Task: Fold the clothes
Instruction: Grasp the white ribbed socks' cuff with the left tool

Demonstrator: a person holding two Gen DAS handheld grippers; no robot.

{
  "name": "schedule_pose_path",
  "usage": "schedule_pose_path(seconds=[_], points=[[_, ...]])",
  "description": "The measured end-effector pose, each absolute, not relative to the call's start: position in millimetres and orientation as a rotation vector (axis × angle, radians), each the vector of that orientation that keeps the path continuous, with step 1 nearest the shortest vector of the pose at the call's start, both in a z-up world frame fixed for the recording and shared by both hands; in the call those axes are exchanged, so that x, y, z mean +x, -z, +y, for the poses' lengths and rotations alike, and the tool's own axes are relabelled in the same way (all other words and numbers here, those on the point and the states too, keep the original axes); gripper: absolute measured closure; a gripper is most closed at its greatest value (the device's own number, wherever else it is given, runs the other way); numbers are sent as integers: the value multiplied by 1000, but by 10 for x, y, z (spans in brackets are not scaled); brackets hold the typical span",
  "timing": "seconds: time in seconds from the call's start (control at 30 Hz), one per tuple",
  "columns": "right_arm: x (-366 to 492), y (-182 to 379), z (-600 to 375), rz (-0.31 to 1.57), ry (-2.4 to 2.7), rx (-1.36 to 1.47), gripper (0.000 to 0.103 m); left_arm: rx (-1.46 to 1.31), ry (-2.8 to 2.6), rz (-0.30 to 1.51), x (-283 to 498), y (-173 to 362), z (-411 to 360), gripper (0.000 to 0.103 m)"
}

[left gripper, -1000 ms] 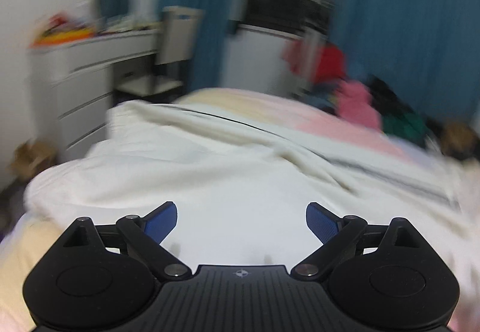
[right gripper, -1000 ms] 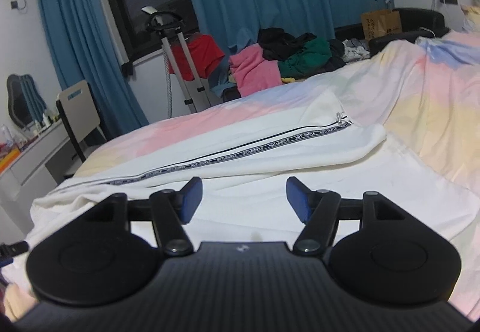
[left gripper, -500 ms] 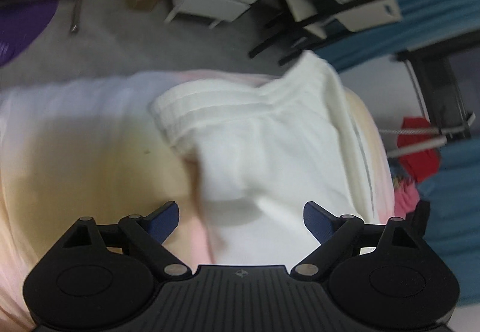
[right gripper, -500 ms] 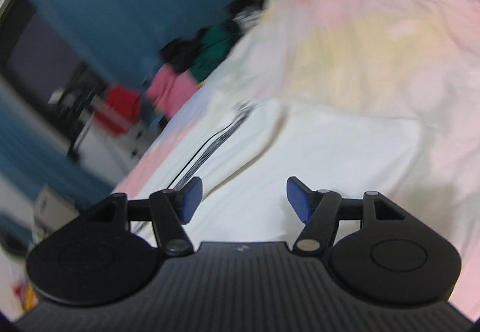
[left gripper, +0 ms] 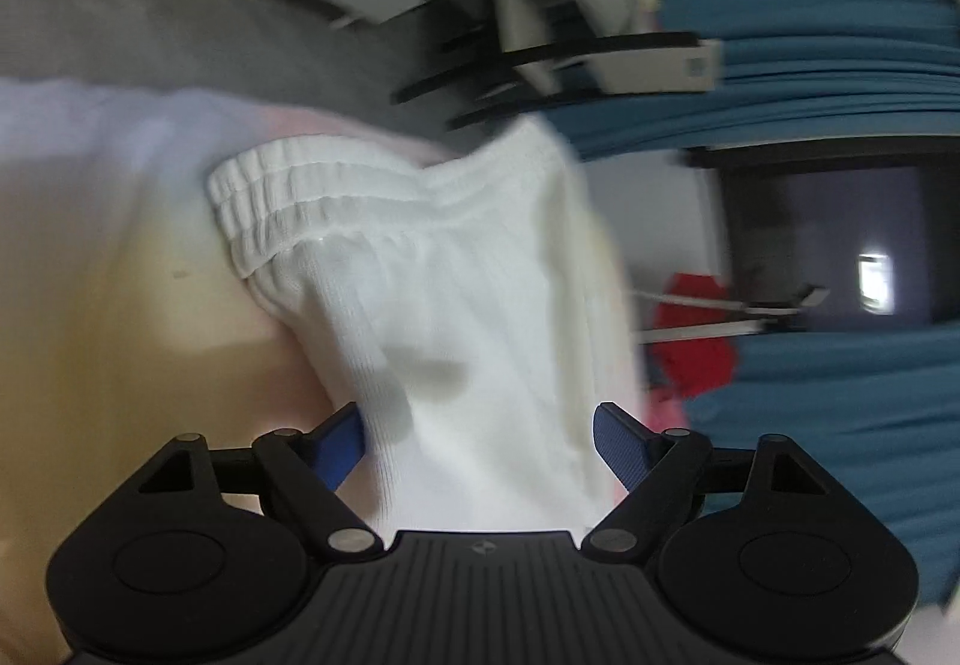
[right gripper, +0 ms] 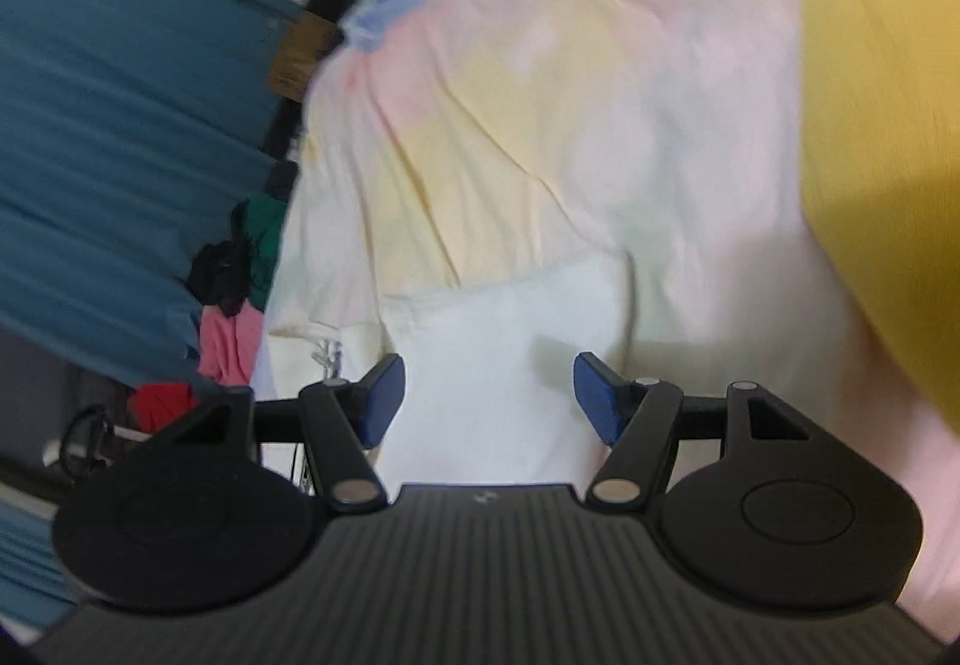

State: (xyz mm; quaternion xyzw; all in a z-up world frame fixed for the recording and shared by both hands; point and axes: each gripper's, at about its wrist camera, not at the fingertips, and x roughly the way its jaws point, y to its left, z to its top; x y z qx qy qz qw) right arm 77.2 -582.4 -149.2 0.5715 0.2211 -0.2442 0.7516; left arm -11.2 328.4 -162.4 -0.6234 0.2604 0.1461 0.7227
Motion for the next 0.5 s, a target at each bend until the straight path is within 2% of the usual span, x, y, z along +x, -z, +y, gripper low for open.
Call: schedule_pose_path(seconds=[0.07,0.2,0.27,0.4,0.47,0.5], points=[[785,1630,-5832,540,573,1286,38,-1356,-383,698,-33,1708,3272,39],[902,1887,-5858,623,578,1358,38,-1298,-379,736,47,1686,3198,38],[978,1945,-5863,628,580,1363,38,-1290,-357,720,63,1679,3168,39],[1189,1845,-5841,552,470,1302,49,-1327,-239,579,18,1606,3157,39],[1288,1798,-5795,544,442,1252,48,-1322,-243,576,55,1603,3147,39],[1333,1784,-5762,554,447,1222,51,-1314,-254,588,89,1609,3140,39]])
